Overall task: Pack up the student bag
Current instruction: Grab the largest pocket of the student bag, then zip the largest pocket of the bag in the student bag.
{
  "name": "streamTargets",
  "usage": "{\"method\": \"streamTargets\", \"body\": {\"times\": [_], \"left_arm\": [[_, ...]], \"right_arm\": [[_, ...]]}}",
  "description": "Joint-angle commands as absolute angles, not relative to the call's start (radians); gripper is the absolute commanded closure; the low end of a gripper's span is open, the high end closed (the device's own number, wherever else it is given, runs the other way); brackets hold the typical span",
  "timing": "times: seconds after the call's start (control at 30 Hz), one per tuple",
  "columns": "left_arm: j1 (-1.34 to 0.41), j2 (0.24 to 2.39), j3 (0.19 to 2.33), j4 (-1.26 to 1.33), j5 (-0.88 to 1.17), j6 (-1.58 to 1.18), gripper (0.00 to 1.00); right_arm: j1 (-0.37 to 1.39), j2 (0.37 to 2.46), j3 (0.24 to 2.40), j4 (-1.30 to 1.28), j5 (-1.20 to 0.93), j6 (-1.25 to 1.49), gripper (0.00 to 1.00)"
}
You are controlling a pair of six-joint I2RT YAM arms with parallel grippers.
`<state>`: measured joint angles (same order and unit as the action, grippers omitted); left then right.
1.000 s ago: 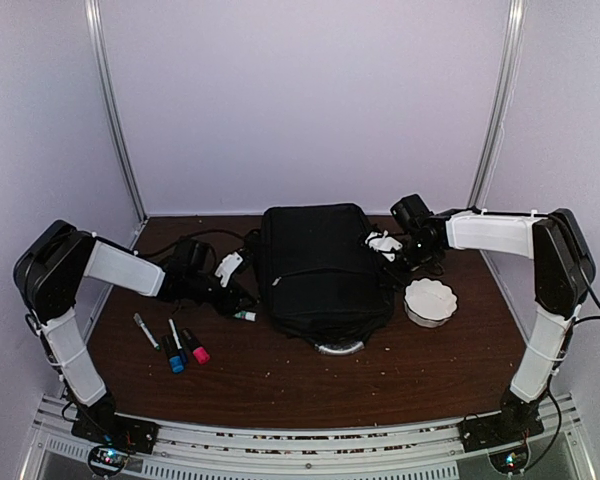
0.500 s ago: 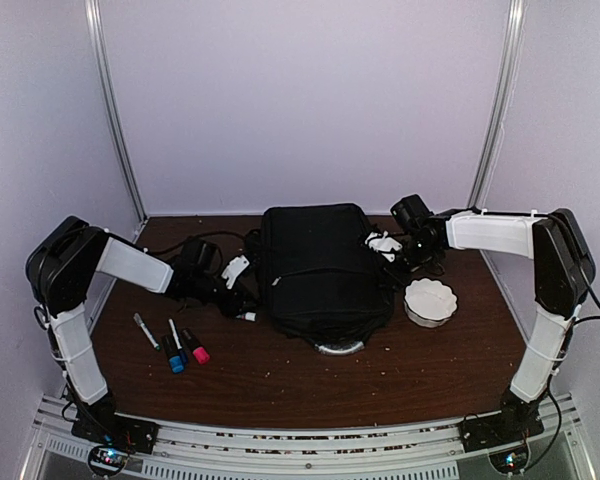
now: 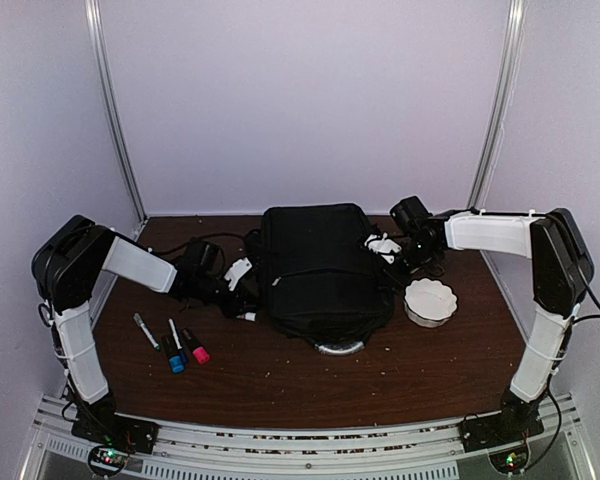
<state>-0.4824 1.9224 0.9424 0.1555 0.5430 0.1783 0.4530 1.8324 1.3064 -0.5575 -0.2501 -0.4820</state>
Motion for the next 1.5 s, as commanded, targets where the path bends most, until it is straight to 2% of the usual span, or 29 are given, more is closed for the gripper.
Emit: {"method": "streamTargets", "body": {"times": [0.0,0.17,0.37,0.63,0.9,1.1,1.23,1.47], "left_arm": [[-0.483,1.917,0.946,0.189,0.558,0.197,0.77],[-0.485,1.912,0.946,0.199,0.555,0.196,0.78],[-0.497,1.895,0.936,0.215,0.542,0.196,0.73],[-0.502,1.893,0.943,0.221,0.549,0.201,0.80],[-0.519,1.865,0.914,0.227,0.512,0.202,0.87],[-0.529,1.839,0.884,0.226,0.486,0.192,0.96],[-0.531,1.826,0.868,0.221,0.465,0.174,1.00],[-0.539,1.798,0.876,0.138,0.416,0.158,1.00]], "right_arm": [[0.448,1.860,1.320,-0.589,-0.267,-0.469,0.38],[0.448,1.866,1.321,-0.590,-0.268,-0.467,0.38],[0.453,1.859,1.336,-0.607,-0.287,-0.456,0.38],[0.536,1.833,1.519,-0.679,-0.322,-0.401,0.38],[0.677,2.098,1.906,-0.769,-0.382,-0.238,0.41],[0.759,2.283,2.107,-0.785,-0.411,-0.153,0.40],[0.767,2.345,2.145,-0.780,-0.396,-0.114,0.41],[0.763,2.412,2.154,-0.789,-0.345,-0.079,0.41]]}}
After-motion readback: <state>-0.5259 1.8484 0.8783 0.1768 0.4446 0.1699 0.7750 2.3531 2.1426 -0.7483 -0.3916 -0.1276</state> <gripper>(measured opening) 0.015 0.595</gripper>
